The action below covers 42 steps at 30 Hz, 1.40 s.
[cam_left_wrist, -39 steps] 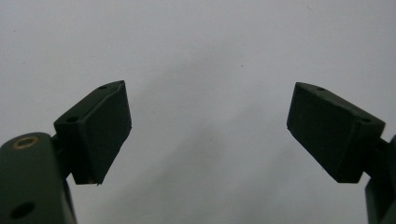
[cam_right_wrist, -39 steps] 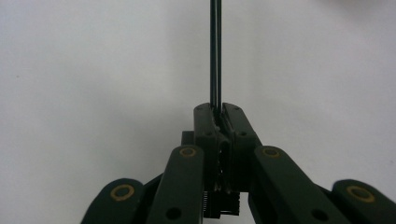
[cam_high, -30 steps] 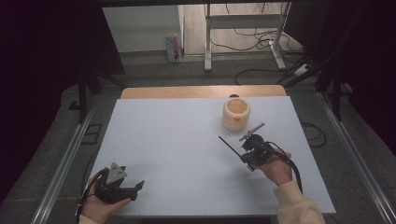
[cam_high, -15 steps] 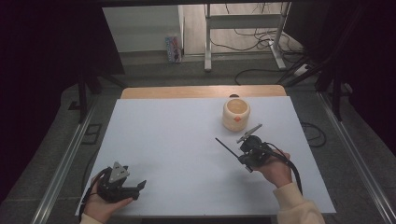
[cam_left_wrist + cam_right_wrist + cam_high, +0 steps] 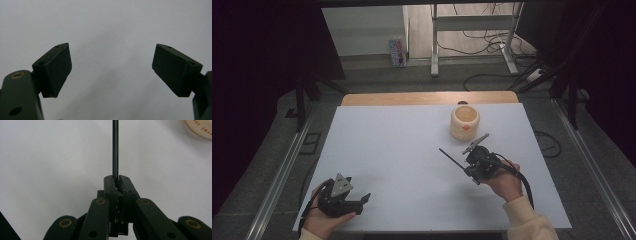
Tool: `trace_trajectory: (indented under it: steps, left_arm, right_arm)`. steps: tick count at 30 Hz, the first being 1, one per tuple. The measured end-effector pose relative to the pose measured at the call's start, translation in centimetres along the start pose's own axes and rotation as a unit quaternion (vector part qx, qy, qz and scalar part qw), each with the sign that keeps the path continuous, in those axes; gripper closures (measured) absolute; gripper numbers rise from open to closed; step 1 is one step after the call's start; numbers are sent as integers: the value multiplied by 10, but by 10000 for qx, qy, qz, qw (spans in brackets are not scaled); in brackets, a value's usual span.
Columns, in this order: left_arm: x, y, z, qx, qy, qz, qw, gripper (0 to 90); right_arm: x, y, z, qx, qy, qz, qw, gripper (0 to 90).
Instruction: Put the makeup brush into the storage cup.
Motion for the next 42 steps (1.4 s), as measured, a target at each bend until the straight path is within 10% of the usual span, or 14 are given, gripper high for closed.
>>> trace_trajectory:
  steps: [29,42]
  left_arm:
    - [-39,9,-6,-241,273,-626,9974,169]
    - [-73,37,-19,-129,375,-1061,9936,174]
  right_arm:
    - [-9,-16,-9,-125,-79,177,9997,860]
    - [-12,-21,-10,-178,-47,218,9996,860]
Point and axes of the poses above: each handheld gripper's, and its own axes: z roughly backward along the jaws, x roughly out of its underside, y roughly to its right, the point moved 5 cm from there along -z, roughly forward along the jaws, and after that the axes turned 1 degree about x, right-handed, at the moved point
